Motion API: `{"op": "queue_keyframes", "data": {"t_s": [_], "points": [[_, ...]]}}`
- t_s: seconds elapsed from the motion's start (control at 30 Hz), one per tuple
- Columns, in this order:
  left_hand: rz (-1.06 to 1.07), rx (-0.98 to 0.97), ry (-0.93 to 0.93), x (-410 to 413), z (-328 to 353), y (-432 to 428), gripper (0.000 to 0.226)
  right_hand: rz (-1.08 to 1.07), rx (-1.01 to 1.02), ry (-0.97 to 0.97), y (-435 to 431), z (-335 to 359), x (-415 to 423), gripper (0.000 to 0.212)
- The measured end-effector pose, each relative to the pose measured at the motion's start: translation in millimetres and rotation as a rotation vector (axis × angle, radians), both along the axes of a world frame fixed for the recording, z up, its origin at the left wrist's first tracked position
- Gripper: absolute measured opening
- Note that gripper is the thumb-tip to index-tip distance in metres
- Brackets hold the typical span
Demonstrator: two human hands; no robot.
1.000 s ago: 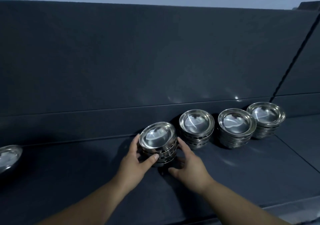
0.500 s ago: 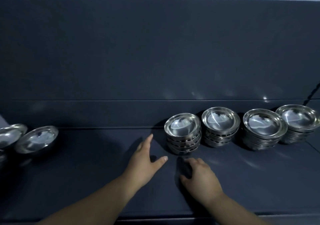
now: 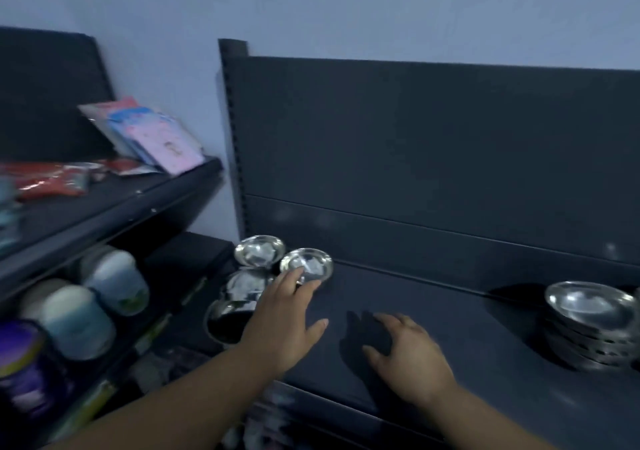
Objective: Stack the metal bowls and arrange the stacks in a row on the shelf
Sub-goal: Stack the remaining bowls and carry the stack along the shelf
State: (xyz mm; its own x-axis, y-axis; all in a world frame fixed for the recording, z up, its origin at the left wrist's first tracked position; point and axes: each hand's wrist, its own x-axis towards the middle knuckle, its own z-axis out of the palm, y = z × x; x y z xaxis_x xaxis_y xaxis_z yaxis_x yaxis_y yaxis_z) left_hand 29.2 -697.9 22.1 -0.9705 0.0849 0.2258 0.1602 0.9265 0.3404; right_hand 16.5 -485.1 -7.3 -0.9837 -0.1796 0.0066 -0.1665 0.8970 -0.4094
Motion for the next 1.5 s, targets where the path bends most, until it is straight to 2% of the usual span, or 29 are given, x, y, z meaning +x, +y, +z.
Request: {"op": "queue_keyframes", "data": {"t_s": [0.17, 0.33, 0.47, 0.7, 0.83, 0.97, 1.07, 1.3, 1.4, 1.5], "points": [[0.139, 0.052, 0.009, 12.2, 7.6, -91.8, 0.065, 0.034, -0.108, 0.002, -83.6, 7.6, -3.3, 0.061], [0.267, 0.240, -0.158, 20.6, -10.0, -151.2, 0.070, 0.050, -0.195, -0.018, -131.1, 7.4, -4.6, 0.061], [0.272, 0.321, -0.251, 20.8, -25.2, -164.9, 0.072, 0.082, -0.217, -0.009, -150.6, 7.0, -10.5, 0.062], [0.280, 0.367, -0.346, 10.7, -40.2, -160.6, 0.071, 0.249, -0.126, 0.027, -174.6, 13.9, -42.2, 0.076], [0.262, 0.396, -0.390, 7.2, -39.3, -160.5, 0.062, 0.378, -0.039, 0.023, -191.9, 18.2, -59.9, 0.085], [0.263, 0.496, -0.414, 8.6, -40.1, -159.0, 0.050, 0.457, 0.049, 0.039, -202.6, 19.2, -73.6, 0.078], [0.295, 0.577, -0.405, 4.6, -42.9, -156.8, 0.043, 0.433, 0.008, 0.023, -202.1, 18.7, -81.3, 0.074], [0.362, 0.837, -0.434, -4.0, -45.4, -152.5, 0.025, 0.222, -0.189, -0.095, -191.3, 12.6, -97.1, 0.070], [0.391, 0.874, -0.418, -7.8, -53.0, -155.7, 0.039, 0.181, -0.227, -0.061, -188.1, 12.3, -101.8, 0.070], [0.392, 0.917, -0.415, -11.3, -52.6, -151.3, 0.025, 0.149, -0.306, -0.006, -185.3, 22.2, -106.7, 0.066]]}}
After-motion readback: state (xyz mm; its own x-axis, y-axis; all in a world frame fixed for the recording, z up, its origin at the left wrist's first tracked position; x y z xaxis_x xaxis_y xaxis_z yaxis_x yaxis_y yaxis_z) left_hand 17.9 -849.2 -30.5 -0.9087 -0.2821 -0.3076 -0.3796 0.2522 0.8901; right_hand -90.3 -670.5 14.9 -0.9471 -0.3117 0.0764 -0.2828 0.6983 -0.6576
